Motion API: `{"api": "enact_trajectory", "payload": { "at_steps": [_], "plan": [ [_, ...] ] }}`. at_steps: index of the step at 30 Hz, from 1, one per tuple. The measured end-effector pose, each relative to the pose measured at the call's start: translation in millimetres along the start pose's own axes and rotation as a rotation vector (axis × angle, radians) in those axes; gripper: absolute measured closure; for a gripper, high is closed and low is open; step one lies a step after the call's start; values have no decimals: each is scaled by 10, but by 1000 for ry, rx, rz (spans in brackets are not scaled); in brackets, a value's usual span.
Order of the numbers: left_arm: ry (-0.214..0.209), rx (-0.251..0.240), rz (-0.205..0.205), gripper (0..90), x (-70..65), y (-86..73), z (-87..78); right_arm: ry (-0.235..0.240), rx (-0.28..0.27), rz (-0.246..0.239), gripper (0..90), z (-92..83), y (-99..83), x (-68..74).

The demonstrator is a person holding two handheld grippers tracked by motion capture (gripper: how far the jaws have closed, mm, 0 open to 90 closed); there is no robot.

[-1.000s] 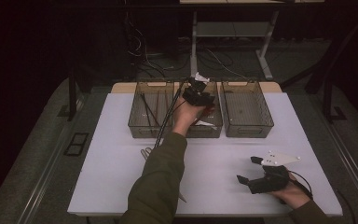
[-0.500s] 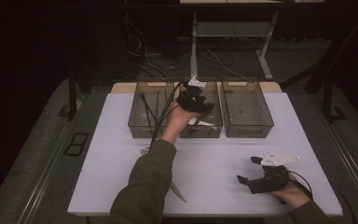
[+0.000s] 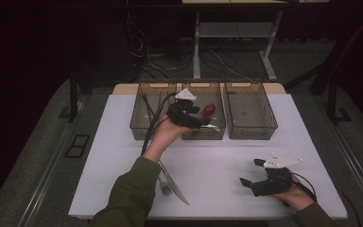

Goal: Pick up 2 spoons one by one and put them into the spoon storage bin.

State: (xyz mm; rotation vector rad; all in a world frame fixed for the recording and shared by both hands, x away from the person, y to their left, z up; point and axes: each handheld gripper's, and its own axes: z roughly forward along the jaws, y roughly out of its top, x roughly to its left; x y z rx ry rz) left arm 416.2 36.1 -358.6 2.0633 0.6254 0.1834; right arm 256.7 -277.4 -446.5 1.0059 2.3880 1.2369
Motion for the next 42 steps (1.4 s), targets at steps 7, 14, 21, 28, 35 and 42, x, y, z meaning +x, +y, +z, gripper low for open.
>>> {"api": "enact_trajectory", "payload": {
  "at_steps": [7,14,21,28,35,42],
  "plan": [
    [-13,1,15,289,-130,-183,-175,0,1,-2,90,1,-2,-1],
    [-16,18,21,294,-222,-429,-359,-2,5,-4,90,7,-4,-3],
    [12,36,36,414,-307,-693,-556,-5,12,-1,90,8,-6,2],
    [28,37,40,653,-372,-911,-765,-8,12,-1,90,10,-8,2],
    [18,72,54,853,-445,-1087,-866,-10,12,-1,90,10,-7,4],
    [59,116,58,890,-420,-1224,-935,-12,13,-1,90,10,-8,5]
  ]
}}
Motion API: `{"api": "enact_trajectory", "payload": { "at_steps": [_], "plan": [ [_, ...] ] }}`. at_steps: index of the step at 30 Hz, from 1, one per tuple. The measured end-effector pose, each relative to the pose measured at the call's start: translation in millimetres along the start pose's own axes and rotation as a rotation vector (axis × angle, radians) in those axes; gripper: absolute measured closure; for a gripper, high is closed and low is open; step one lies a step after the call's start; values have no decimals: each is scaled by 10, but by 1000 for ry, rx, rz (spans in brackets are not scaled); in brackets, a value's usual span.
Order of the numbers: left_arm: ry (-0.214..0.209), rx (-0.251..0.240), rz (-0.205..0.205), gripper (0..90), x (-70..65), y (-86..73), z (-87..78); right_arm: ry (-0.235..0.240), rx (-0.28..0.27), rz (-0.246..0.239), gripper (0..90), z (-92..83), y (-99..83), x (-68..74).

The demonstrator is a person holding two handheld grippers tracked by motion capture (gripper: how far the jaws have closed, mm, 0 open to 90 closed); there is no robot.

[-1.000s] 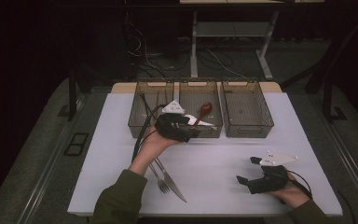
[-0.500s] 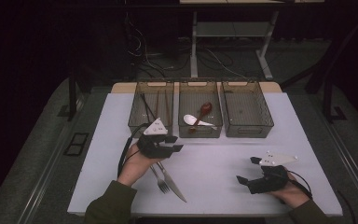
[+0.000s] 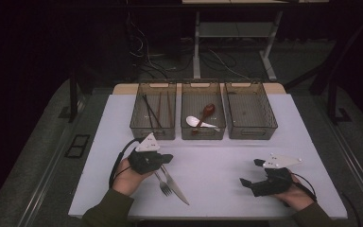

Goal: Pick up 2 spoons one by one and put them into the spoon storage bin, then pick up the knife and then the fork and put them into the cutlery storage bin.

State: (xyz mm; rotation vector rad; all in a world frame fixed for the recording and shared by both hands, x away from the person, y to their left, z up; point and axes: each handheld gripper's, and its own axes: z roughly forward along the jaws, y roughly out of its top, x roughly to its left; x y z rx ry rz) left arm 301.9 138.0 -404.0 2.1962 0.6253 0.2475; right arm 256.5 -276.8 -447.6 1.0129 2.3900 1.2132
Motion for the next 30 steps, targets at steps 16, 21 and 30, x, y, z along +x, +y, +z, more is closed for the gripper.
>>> {"api": "enact_trajectory", "payload": {
  "at_steps": [16,21,30],
  "plan": [
    [64,146,-54,891,306,-342,77,0,-3,-4,90,-2,3,-4],
    [63,172,-44,891,300,-358,119,0,-3,3,90,4,5,-8],
    [80,204,-22,891,304,-369,62,0,-4,3,90,6,7,-8]
  ]
}}
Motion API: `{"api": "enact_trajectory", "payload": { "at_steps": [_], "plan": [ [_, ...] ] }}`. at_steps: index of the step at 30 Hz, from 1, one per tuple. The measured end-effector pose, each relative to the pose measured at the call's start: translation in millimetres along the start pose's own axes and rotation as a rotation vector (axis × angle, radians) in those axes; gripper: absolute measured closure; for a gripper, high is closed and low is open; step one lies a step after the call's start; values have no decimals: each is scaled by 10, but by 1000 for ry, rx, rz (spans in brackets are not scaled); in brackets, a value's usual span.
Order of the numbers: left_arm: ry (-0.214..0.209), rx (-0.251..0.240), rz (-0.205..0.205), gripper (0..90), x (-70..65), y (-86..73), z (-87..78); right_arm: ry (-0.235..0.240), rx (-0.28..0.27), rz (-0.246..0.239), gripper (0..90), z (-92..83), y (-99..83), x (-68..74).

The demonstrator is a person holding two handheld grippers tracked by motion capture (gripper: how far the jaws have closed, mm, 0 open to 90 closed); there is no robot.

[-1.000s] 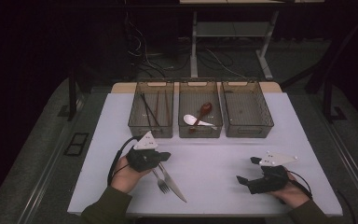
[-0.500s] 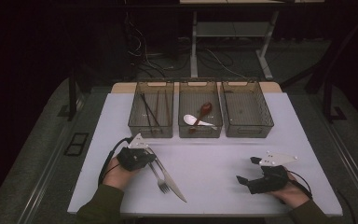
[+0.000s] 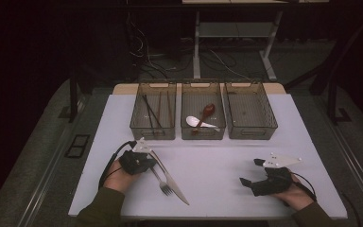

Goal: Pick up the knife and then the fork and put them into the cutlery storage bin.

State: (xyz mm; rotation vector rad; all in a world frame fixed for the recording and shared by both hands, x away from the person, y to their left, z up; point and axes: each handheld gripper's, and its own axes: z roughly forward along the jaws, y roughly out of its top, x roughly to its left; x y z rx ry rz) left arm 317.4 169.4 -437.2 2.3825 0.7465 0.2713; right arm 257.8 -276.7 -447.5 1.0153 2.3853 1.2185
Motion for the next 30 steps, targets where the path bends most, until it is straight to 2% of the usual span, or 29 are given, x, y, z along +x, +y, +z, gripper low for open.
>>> {"api": "enact_trajectory", "payload": {
  "at_steps": [1,4,5,6,7,8,9,10,18,24,30],
  "plan": [
    [2,2,-16,891,-8,-13,-11,0,2,0,90,1,-1,-1],
    [8,9,-5,892,3,-56,-54,0,2,2,90,-1,-2,1],
    [8,13,-21,892,-5,-78,-74,1,2,1,90,-2,-2,3],
    [8,15,-14,891,2,-100,-94,1,4,-1,90,-3,-3,6],
    [9,12,-32,891,-6,-129,-113,0,4,-1,90,-4,-2,6],
    [8,14,-25,892,5,-153,-138,0,3,0,90,-3,-2,7],
    [9,12,-41,892,-4,-183,-161,0,3,-1,90,-1,-2,5],
    [8,14,-36,892,3,-209,-185,-1,2,-1,90,2,-2,4],
    [12,18,-75,891,-60,-434,-389,2,6,-2,90,15,-2,1],
    [-7,7,-98,891,-148,-598,-532,1,9,-2,90,23,-3,6],
    [-51,10,-100,891,-284,-697,-615,2,11,0,90,27,-4,5]
  ]
}}
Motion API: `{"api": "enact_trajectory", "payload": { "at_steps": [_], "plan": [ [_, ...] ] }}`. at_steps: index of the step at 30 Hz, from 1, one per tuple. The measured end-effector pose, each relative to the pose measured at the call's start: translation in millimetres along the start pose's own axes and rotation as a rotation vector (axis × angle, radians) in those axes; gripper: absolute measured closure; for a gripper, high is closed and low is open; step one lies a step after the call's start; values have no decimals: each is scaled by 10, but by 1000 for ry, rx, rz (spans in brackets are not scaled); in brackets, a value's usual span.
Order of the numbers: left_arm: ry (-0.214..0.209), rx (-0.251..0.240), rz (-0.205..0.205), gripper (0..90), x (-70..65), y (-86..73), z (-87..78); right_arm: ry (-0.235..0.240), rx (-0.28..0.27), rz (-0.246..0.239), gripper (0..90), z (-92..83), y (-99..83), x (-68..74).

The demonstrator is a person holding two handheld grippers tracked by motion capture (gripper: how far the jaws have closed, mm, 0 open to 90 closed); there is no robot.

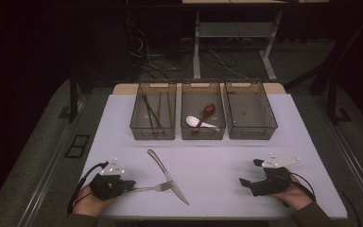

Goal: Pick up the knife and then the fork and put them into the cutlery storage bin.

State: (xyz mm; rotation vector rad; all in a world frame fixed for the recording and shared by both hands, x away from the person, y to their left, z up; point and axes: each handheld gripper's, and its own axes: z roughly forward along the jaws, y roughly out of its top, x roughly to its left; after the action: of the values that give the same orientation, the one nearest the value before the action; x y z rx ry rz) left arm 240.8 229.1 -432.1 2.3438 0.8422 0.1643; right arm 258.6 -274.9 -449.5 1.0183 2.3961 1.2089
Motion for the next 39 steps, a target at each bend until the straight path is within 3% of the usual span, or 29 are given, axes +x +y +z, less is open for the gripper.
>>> {"api": "enact_trajectory", "payload": {
  "at_steps": [6,10,17,19,31,39],
  "plan": [
    [-53,-39,48,887,-93,58,34,-1,1,-2,90,6,0,3],
    [-100,-91,69,816,-159,163,88,-1,2,-4,90,6,0,5],
    [-140,-77,112,757,-184,239,261,0,3,-8,90,5,0,10],
    [-142,-56,119,760,-175,233,307,0,4,-8,90,3,0,12],
    [-151,-66,156,842,-181,204,317,-2,6,-7,90,0,-7,25],
    [-138,-70,130,851,-167,212,303,-5,5,-6,90,-6,-7,24]
  ]
}}
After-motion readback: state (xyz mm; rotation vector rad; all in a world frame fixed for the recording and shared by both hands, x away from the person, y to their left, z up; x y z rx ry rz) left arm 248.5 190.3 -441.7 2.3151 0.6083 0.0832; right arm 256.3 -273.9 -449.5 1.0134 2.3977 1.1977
